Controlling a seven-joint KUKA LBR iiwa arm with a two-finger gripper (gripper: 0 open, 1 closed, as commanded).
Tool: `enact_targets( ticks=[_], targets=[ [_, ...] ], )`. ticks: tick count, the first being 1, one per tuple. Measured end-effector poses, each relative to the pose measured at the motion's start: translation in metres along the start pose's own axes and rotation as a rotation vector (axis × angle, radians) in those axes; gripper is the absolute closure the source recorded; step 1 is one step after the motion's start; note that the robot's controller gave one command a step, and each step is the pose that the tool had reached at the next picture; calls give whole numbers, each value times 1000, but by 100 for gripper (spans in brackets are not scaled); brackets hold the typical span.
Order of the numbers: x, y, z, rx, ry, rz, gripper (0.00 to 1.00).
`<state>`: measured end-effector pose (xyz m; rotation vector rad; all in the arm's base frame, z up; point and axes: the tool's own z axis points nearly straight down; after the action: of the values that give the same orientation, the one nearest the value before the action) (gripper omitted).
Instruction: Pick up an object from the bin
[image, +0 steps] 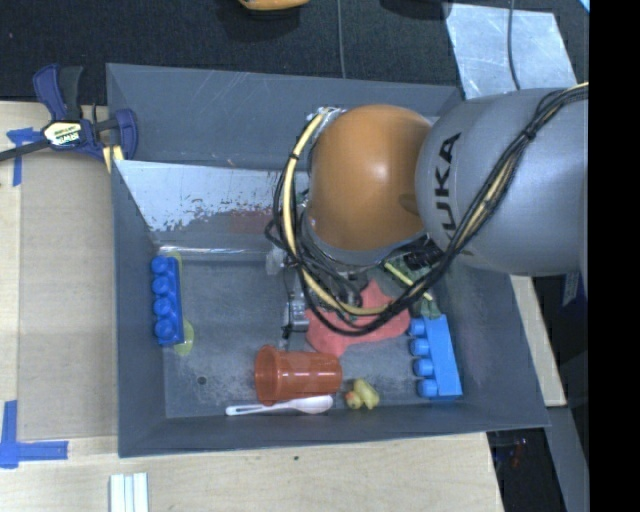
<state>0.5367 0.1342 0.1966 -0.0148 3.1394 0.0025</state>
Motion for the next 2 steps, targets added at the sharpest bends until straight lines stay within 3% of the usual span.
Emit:
enact_targets(
  ticks=[1, 2],
  targets=[
    [1, -58, 16, -1, -2, 2, 0],
    [13, -83, 34, -1, -5, 46, 0]
  ],
)
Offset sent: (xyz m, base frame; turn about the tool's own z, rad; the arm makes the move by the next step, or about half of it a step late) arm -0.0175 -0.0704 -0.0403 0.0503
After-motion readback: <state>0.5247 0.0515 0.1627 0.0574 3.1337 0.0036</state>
